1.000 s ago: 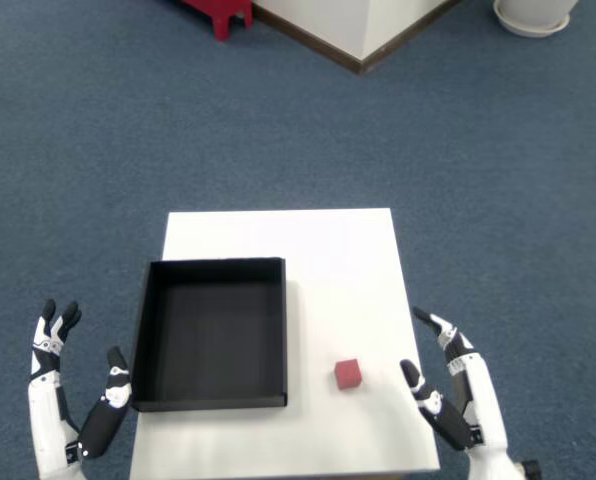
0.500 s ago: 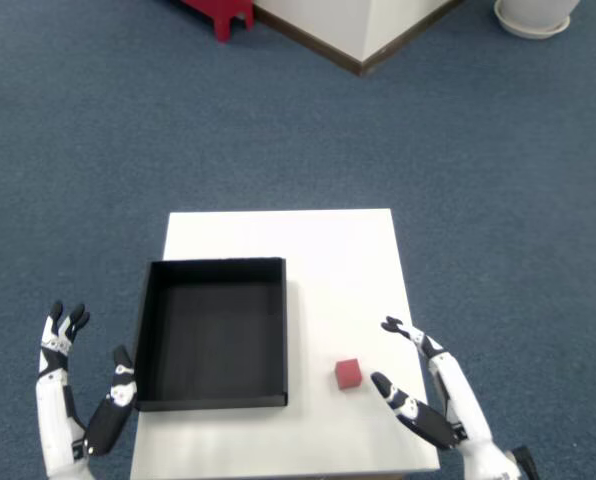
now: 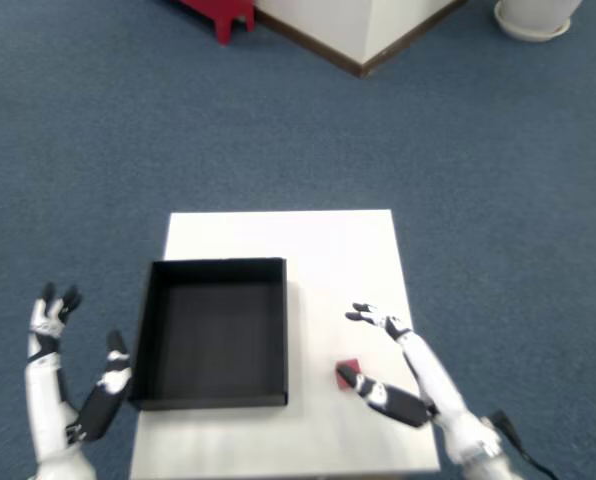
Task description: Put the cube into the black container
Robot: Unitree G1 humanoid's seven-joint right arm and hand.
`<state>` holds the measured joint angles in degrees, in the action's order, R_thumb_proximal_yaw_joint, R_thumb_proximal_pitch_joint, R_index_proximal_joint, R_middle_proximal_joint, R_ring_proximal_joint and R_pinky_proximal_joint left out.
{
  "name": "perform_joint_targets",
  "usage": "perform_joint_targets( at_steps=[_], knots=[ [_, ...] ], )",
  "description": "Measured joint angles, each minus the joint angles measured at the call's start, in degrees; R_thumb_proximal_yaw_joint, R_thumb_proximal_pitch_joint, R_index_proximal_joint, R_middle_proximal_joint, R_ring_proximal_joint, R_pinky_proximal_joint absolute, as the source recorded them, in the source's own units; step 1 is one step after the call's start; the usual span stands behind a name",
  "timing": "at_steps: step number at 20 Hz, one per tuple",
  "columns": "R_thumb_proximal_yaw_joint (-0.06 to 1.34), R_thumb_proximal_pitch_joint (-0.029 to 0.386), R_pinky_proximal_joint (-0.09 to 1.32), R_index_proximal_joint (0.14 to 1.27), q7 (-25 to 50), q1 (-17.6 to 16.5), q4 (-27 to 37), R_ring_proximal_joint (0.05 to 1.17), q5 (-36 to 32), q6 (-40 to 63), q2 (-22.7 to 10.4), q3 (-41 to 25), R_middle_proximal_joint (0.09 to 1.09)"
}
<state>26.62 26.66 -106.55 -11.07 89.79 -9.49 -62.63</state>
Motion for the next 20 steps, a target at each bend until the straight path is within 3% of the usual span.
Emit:
perform_joint_targets(
  at_steps=[4, 7, 14, 20],
  knots=[
    [0.47, -0.011, -0.03, 0.41, 13.99, 2.05, -11.05, 0.16, -0.04, -0.09, 1.49, -16.44, 0.19],
    [0.46, -0.013, -0.03, 0.41, 25.74, 1.31, -12.31, 0.16, 0.27, -4.06, 2.32, -25.38, 0.18],
    [0.45, -0.015, -0.04, 0.42, 49.63, -0.73, -6.22, 0.15, 7.28, -19.54, 2.18, -38.32, 0.18],
    [0.43, -0.016, -0.04, 0.43, 56.16, -2.09, 2.23, 0.15, 9.40, -32.97, 1.32, -39.84, 0.18]
  ],
)
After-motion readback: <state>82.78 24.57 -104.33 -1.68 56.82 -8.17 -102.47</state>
